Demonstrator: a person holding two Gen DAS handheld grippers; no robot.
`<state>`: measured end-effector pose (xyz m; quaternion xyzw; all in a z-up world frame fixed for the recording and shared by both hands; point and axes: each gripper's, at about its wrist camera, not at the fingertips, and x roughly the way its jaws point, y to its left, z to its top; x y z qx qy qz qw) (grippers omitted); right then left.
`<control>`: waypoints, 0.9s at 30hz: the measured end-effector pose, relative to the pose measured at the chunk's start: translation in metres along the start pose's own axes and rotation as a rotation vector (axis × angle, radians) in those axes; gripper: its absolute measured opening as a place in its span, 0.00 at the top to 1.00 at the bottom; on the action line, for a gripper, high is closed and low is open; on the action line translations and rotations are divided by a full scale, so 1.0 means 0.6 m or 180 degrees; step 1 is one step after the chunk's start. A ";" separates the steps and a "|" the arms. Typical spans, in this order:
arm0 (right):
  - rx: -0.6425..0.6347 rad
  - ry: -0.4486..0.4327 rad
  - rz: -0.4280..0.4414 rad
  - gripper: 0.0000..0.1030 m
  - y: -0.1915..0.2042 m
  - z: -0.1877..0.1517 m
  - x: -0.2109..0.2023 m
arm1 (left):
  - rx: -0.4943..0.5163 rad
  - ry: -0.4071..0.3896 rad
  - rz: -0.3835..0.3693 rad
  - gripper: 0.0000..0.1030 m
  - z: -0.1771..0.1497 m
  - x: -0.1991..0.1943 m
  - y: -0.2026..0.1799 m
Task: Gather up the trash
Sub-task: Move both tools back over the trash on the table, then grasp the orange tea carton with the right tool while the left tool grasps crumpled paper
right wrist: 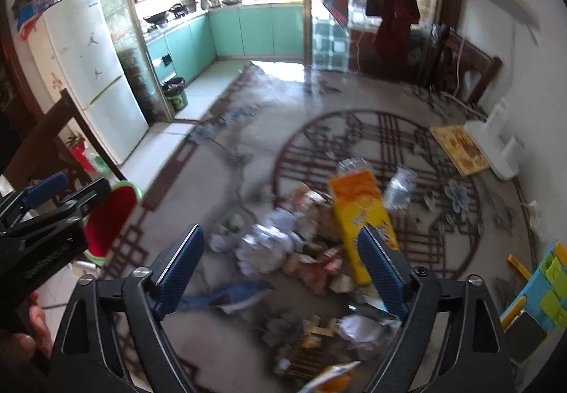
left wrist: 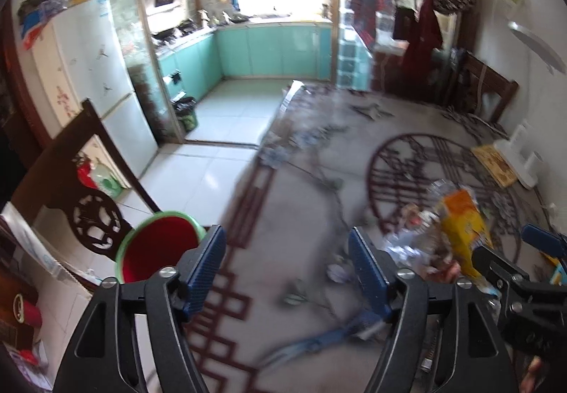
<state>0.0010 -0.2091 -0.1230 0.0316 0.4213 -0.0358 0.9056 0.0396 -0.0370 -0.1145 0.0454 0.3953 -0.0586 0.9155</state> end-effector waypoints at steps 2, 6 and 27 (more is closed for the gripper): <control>0.0040 0.0095 -0.0084 0.10 -0.038 -0.010 0.018 | 0.0048 0.0106 -0.0040 0.26 -0.012 0.008 -0.024; 0.0189 0.0342 -0.0173 0.10 -0.115 -0.020 0.078 | 0.0096 0.0381 -0.0116 0.24 -0.042 0.040 -0.062; 0.0202 0.0881 0.0093 0.34 -0.173 -0.017 0.220 | 0.0398 0.0881 -0.0596 0.24 -0.067 0.193 -0.151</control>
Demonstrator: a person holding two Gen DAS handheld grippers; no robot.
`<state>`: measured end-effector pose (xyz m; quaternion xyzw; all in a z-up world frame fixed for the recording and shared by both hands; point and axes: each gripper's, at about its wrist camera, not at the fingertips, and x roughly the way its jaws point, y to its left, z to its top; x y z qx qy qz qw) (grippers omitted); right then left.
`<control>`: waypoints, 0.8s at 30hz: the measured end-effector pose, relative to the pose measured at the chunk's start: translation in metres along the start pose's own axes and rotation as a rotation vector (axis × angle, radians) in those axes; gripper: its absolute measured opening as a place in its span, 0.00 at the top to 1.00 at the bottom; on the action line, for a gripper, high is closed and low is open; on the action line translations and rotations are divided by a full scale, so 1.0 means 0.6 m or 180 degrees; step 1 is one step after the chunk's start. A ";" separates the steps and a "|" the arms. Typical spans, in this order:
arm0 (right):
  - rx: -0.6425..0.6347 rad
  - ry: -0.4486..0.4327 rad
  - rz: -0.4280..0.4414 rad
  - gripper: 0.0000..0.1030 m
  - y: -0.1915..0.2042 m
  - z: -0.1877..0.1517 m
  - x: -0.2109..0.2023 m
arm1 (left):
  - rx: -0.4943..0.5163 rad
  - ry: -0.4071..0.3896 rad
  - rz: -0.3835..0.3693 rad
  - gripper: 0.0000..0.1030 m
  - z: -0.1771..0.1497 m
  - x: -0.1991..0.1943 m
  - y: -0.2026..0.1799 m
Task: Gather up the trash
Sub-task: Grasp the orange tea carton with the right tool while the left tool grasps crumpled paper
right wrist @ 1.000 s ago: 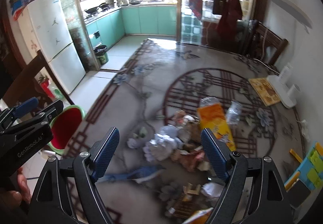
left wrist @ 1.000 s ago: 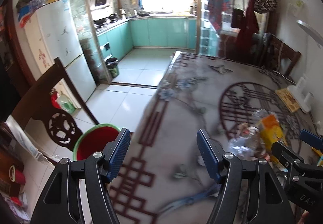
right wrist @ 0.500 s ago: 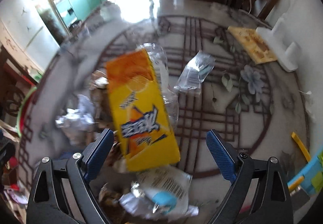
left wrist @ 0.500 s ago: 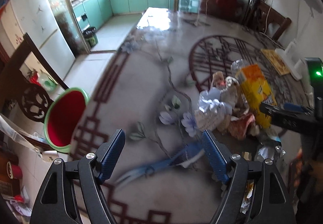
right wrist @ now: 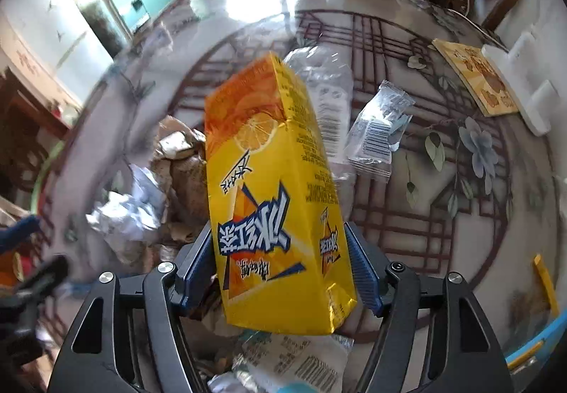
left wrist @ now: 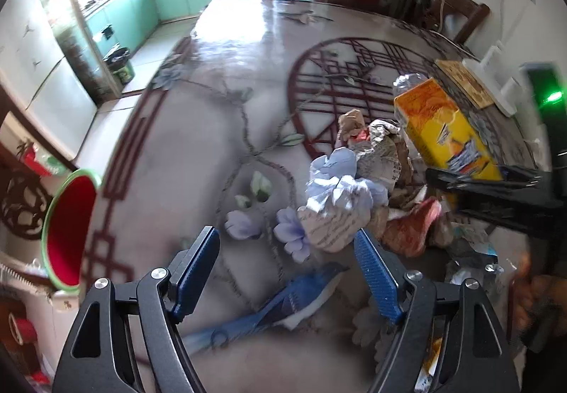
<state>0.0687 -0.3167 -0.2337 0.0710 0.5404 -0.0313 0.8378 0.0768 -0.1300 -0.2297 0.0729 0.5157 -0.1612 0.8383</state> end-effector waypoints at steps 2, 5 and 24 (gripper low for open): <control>0.0150 -0.0097 0.0128 0.35 -0.010 0.001 -0.026 | 0.0052 0.0023 -0.0032 0.24 0.008 0.020 -0.006; 0.0242 -0.0284 0.0189 0.39 -0.015 0.003 -0.073 | 0.0010 0.0128 -0.0187 0.24 0.021 0.049 -0.011; 0.0438 0.0277 0.0019 0.15 -0.021 -0.019 -0.034 | -0.0093 0.0329 -0.0801 0.49 0.045 0.116 -0.022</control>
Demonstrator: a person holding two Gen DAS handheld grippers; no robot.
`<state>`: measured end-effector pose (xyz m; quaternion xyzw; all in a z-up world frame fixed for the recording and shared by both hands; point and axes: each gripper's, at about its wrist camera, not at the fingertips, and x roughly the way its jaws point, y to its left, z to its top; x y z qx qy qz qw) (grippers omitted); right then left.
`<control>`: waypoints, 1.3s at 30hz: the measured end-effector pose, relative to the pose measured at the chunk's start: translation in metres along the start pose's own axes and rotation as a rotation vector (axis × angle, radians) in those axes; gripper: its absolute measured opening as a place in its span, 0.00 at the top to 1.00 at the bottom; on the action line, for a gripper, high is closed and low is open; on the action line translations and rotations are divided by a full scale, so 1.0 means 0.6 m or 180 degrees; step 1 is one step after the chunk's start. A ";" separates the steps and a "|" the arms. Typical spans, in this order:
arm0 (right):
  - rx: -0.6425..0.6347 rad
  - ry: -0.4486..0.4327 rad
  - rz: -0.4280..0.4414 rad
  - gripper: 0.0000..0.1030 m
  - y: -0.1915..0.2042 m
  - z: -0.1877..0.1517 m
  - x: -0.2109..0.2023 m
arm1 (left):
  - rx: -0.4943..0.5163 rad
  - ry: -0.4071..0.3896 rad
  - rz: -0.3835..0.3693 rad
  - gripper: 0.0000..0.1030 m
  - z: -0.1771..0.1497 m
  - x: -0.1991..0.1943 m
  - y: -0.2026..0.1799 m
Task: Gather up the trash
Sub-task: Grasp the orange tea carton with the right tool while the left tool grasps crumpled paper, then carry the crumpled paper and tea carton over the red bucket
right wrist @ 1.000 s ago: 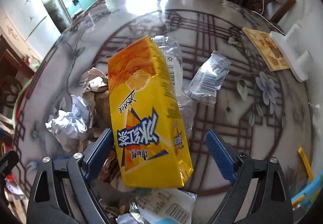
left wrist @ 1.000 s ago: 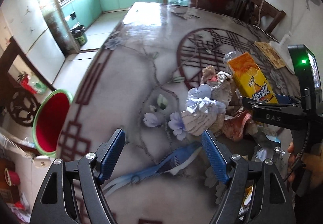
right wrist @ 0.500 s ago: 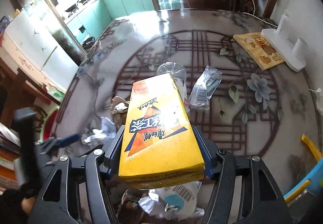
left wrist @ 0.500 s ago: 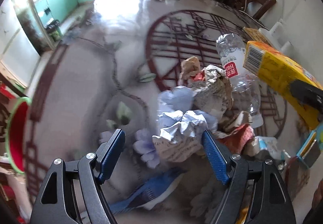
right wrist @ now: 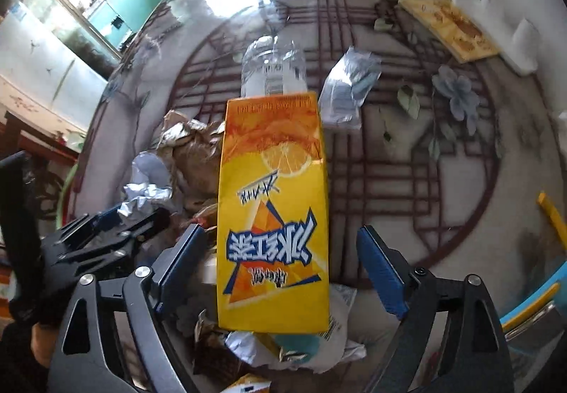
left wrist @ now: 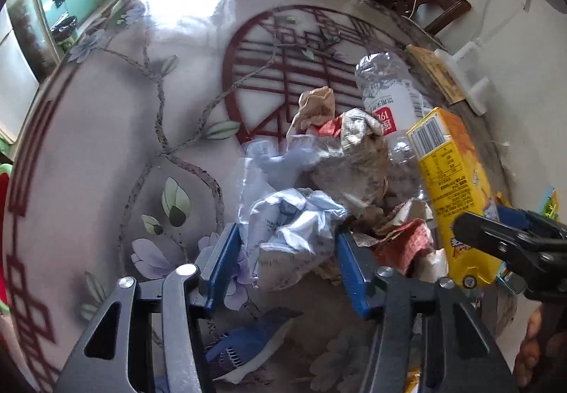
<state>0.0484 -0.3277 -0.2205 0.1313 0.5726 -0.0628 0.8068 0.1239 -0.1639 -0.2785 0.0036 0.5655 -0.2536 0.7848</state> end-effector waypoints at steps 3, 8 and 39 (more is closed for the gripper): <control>-0.0022 0.0106 -0.0033 0.36 0.005 0.002 0.016 | 0.0069 -0.0087 0.0051 0.51 -0.004 -0.019 0.002; 0.0023 -0.0023 -0.0031 0.45 0.015 -0.006 0.001 | 0.0074 -0.0378 0.0253 0.52 -0.017 -0.090 0.021; -0.1031 -0.1380 -0.0109 0.45 0.399 -0.024 -0.191 | -0.0469 -0.1460 0.0998 0.51 -0.081 -0.440 0.266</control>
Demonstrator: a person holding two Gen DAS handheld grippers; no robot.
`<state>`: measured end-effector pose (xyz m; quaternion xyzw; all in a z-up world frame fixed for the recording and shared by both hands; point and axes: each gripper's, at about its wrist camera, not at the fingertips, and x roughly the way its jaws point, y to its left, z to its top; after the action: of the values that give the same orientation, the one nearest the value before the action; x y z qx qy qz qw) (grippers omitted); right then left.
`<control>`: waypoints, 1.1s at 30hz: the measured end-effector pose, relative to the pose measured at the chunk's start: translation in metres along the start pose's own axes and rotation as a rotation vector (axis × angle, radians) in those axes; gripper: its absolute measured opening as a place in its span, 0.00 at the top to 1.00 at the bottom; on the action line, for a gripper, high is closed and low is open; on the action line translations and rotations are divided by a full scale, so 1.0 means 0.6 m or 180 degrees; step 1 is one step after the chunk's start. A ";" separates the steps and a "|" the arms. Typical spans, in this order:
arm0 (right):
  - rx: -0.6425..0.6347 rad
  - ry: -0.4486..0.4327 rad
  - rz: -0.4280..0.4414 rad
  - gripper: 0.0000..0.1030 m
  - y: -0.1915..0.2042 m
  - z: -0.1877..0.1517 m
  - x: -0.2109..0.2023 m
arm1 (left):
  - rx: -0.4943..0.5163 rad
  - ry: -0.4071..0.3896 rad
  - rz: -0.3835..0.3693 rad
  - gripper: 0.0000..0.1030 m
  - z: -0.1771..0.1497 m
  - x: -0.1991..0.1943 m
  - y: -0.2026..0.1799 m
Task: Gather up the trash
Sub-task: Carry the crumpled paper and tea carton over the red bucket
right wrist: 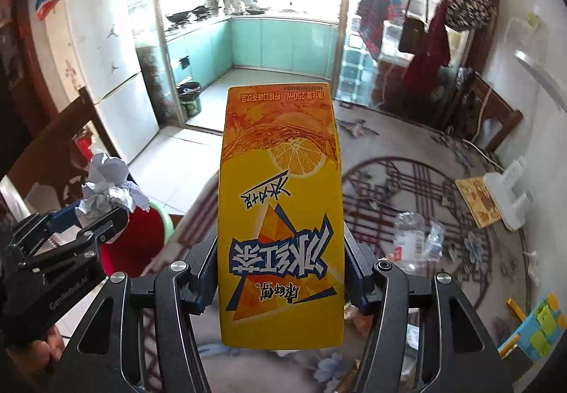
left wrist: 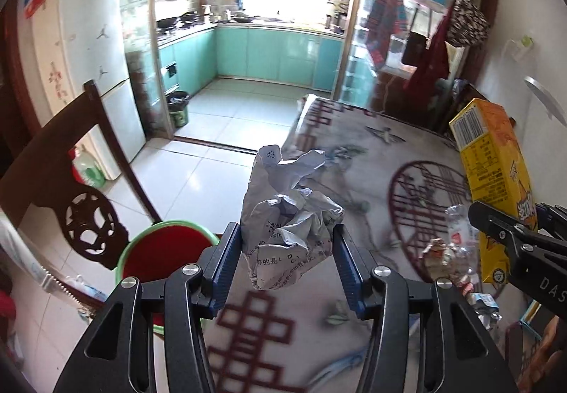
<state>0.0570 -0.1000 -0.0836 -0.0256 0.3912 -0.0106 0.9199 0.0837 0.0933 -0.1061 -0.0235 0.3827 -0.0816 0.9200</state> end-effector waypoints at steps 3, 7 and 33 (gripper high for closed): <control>-0.0071 -0.0010 0.0031 0.45 0.020 0.004 0.004 | -0.0064 -0.0018 0.0064 0.51 0.000 -0.002 0.027; -0.0145 -0.0020 0.0078 0.45 0.051 0.010 0.008 | -0.0132 -0.0032 0.0145 0.51 0.000 -0.005 0.063; -0.0452 0.0275 0.0371 0.45 0.211 0.039 0.109 | -0.0394 0.0034 0.0615 0.51 0.013 0.058 0.243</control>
<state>0.1191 0.0246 -0.1216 -0.0674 0.4311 0.0696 0.8971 0.1328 0.2309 -0.1405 -0.0428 0.3923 0.0311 0.9183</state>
